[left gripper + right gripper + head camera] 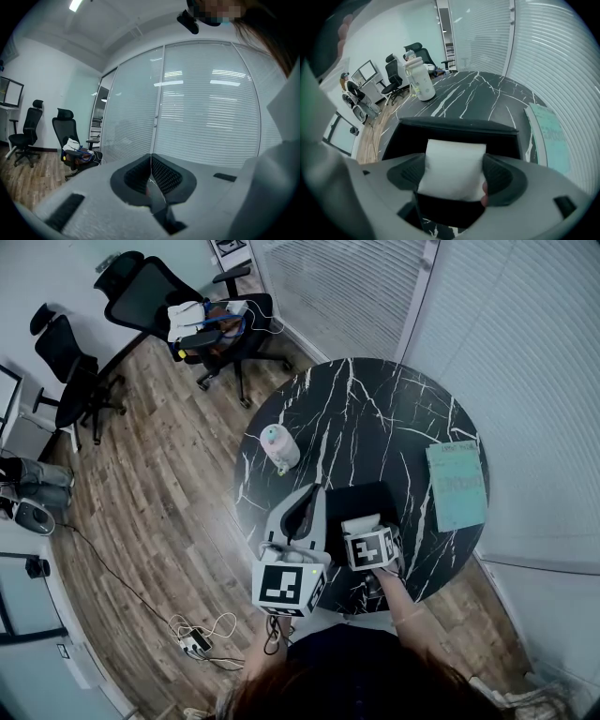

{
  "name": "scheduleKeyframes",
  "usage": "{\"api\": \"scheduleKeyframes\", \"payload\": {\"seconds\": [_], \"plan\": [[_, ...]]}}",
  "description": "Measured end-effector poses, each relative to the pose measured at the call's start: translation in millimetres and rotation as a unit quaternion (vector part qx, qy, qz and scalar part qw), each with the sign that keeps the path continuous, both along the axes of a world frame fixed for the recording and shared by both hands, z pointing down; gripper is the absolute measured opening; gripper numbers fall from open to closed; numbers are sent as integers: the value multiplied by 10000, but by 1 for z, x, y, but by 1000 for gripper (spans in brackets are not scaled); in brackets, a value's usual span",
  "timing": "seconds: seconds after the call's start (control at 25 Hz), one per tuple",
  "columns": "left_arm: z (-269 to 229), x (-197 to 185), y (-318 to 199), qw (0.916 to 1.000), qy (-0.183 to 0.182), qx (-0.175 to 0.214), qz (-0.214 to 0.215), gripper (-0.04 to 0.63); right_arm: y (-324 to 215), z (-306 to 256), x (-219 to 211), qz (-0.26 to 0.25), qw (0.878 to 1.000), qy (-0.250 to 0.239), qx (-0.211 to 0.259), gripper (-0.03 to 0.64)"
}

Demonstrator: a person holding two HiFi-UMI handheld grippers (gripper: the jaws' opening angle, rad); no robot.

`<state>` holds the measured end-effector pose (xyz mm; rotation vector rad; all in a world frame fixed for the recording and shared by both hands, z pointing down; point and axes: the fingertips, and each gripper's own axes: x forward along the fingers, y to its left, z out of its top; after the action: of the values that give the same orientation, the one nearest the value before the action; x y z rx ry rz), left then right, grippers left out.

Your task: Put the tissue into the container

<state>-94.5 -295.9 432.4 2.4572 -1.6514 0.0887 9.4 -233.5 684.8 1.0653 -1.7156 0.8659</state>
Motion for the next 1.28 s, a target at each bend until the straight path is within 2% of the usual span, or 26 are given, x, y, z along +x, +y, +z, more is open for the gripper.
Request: {"api": "scheduleKeyframes", "payload": {"seconds": [0.32,0.8,1.08,1.28], "plan": [[0,-1,0,10000,-25,-8,-20,28,1,2,-3,-74,9997,-58,-242,383],[-3,-2,5,10000,-20,2,-19,28,7,1,-4,-83,9993,-57,-367,385],[-7,-1,8,10000,-46,39,15,28,8,-3,-5,-66,9995,-91,-292,385],[-12,-2,12,9999,-42,101,15,28,-1,-16,-9,-133,9997,-155,99,385]]}}
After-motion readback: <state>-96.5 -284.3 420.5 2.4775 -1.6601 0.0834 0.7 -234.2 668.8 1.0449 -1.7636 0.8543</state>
